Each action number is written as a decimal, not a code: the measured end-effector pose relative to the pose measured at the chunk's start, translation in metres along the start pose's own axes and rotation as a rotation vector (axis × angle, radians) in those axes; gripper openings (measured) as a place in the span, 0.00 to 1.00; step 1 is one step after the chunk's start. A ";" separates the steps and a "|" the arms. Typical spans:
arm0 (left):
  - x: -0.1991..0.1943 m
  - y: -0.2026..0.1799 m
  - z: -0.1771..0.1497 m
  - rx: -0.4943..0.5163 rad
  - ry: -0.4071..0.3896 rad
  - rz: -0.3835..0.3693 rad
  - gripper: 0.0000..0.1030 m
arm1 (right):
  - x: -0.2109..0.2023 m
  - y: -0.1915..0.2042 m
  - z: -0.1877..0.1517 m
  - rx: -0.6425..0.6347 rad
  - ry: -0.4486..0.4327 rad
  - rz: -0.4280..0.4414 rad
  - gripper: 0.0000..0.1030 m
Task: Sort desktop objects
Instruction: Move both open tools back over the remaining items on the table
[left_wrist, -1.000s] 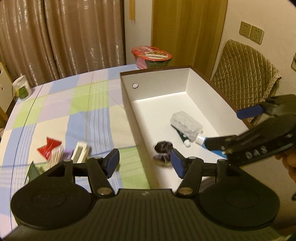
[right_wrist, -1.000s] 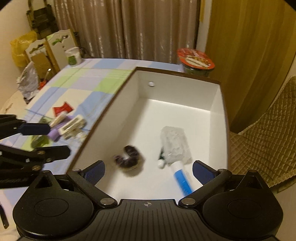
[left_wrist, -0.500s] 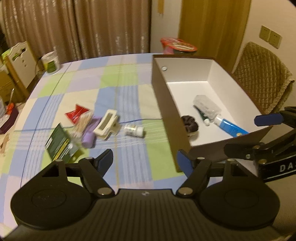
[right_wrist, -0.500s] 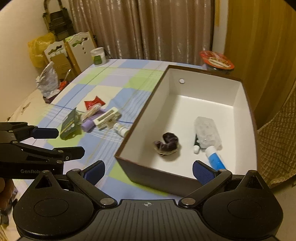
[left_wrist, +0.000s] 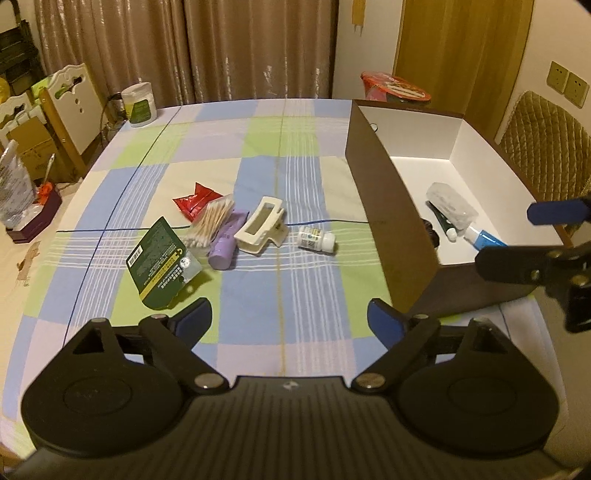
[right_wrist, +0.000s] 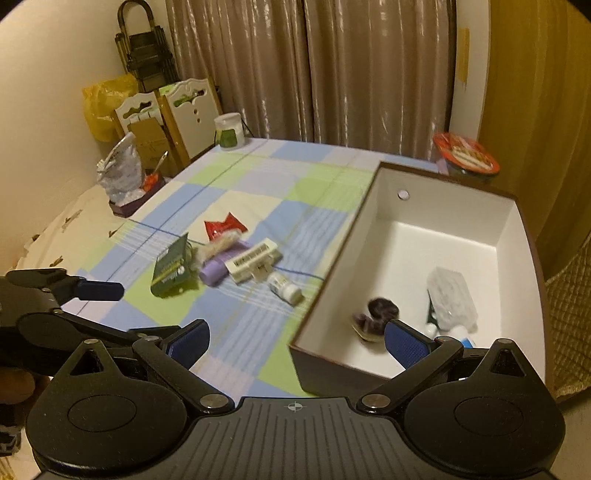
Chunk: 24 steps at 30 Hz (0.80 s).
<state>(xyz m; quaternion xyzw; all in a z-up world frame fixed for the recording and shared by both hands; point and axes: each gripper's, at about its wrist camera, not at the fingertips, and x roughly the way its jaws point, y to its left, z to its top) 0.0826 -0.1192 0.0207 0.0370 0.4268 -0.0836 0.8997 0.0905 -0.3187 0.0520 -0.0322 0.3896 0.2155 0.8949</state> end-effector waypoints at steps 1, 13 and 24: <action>0.002 0.006 0.001 0.009 -0.003 -0.008 0.86 | 0.003 0.006 0.002 0.003 -0.006 -0.009 1.00; 0.039 0.097 0.021 0.225 -0.029 -0.140 0.85 | 0.042 0.077 0.031 0.026 -0.062 -0.122 1.00; 0.077 0.138 0.043 0.279 -0.026 -0.188 0.80 | 0.089 0.104 0.047 -0.066 -0.010 -0.175 0.99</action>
